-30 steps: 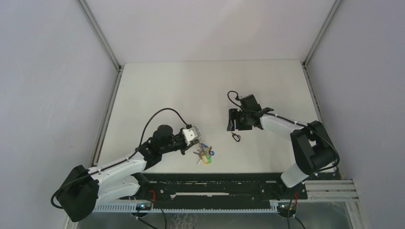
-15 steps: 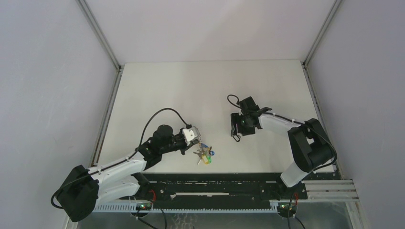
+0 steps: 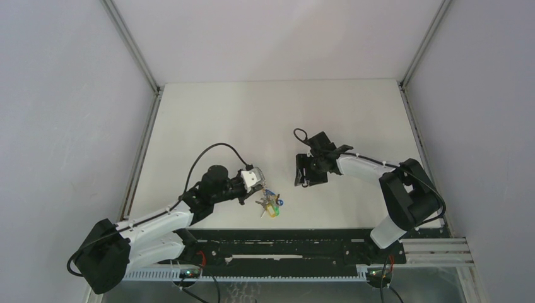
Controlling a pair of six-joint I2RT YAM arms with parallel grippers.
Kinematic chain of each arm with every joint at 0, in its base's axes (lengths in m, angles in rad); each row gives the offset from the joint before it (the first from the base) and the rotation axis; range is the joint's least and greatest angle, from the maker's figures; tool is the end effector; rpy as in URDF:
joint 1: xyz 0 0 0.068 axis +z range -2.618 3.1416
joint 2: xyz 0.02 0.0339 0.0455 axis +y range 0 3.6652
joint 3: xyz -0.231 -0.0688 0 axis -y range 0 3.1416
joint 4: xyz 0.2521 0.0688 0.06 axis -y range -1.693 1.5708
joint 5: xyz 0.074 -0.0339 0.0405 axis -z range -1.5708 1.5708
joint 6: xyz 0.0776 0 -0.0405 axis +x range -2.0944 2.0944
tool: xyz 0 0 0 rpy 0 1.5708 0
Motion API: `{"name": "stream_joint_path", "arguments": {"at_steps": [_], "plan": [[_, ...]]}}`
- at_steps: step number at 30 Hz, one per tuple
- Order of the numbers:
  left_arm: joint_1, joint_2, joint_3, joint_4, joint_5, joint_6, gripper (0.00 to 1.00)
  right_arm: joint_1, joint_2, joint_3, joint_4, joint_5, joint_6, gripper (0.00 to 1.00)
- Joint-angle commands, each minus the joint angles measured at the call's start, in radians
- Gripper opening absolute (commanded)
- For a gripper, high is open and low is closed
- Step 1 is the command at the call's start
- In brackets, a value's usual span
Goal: Put the keys on the keyring
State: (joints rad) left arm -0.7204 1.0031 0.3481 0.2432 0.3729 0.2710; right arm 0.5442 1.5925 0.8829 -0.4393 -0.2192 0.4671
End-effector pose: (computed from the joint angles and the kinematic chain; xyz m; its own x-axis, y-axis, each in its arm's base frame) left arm 0.1815 -0.1969 0.1437 -0.0582 0.3828 -0.9220 0.9142 0.3915 0.1048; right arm 0.2622 0.1784 0.0891 -0.9588 -0.0665 -0.2763 -0.1678 0.9171 0.3615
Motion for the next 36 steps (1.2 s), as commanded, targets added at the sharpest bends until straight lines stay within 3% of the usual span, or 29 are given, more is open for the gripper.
{"name": "stream_joint_path", "arguments": {"at_steps": [1, 6, 17, 21, 28, 36], "plan": [[0.001, -0.027, 0.061, 0.041, 0.014, -0.018, 0.0, 0.023, -0.003, 0.032, 0.069, -0.057, 0.05, 0.61], [0.001, -0.028, 0.061, 0.041, 0.011, -0.017, 0.0, 0.031, -0.03, 0.031, 0.061, -0.038, -0.007, 0.6], [0.001, -0.032, 0.058, 0.042, 0.003, -0.014, 0.0, 0.037, -0.185, -0.051, 0.088, 0.021, -0.316, 0.58], [0.001, -0.029, 0.058, 0.042, 0.003, -0.015, 0.0, 0.059, -0.167, -0.04, 0.051, 0.039, -0.375, 0.55], [0.001, -0.027, 0.058, 0.045, 0.001, -0.014, 0.0, 0.193, -0.114, 0.013, -0.036, 0.237, -0.497, 0.43], [0.001, -0.033, 0.054, 0.047, -0.006, -0.012, 0.0, 0.229, -0.06, 0.015, -0.026, 0.287, -0.604, 0.34]]}}
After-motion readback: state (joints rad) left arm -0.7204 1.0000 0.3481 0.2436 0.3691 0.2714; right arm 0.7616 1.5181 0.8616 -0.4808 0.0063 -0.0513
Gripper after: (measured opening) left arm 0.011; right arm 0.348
